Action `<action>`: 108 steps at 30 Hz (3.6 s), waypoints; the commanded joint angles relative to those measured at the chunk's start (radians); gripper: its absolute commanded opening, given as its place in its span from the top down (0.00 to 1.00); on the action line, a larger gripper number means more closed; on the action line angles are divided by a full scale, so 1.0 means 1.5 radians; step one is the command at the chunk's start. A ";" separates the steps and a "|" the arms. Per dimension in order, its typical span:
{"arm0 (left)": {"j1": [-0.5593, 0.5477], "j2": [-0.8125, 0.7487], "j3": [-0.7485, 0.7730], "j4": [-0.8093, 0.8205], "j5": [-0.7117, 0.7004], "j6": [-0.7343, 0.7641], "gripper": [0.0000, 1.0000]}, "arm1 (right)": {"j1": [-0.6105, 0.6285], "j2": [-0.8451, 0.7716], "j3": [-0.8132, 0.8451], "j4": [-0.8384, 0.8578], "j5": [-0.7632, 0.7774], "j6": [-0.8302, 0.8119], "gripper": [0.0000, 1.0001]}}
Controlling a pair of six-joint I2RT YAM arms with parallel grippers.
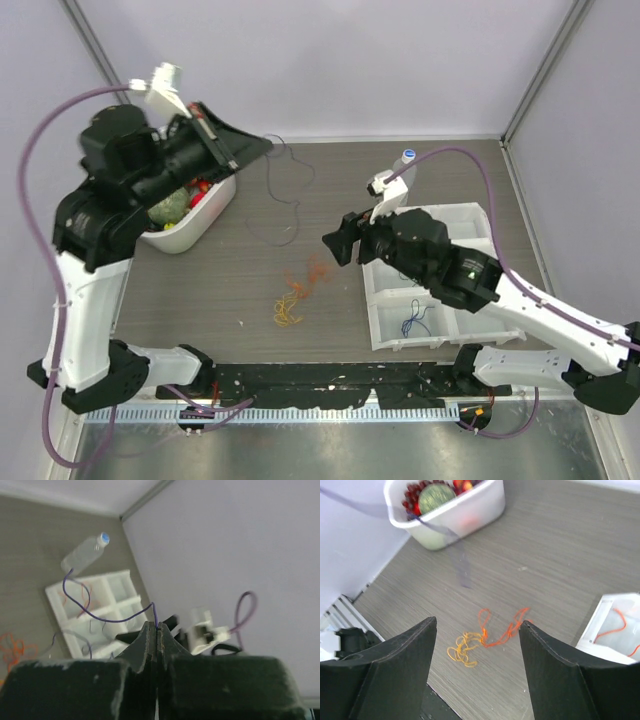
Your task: Untangle the cables
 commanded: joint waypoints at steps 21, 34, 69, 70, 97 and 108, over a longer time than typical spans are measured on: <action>0.001 0.003 -0.224 -0.025 0.293 -0.049 1.00 | -0.190 0.132 0.257 0.024 -0.631 0.000 0.27; 0.001 0.031 -0.200 -0.066 0.236 -0.078 1.00 | 0.015 0.156 0.288 -0.042 -0.129 -0.007 0.49; 0.005 -0.039 -0.204 -0.001 0.134 -0.068 0.26 | 0.038 0.013 0.173 0.013 0.165 0.015 0.99; 0.007 -0.043 -0.205 -0.001 0.125 -0.066 0.25 | 0.038 0.007 0.169 -0.002 0.187 0.012 0.99; 0.007 -0.062 -0.278 0.024 0.137 -0.108 0.25 | -0.181 -0.083 -0.037 -0.042 0.243 0.060 0.99; 0.009 -0.043 -0.263 0.023 0.151 -0.104 0.25 | -0.191 -0.046 -0.029 -0.038 0.248 0.132 0.99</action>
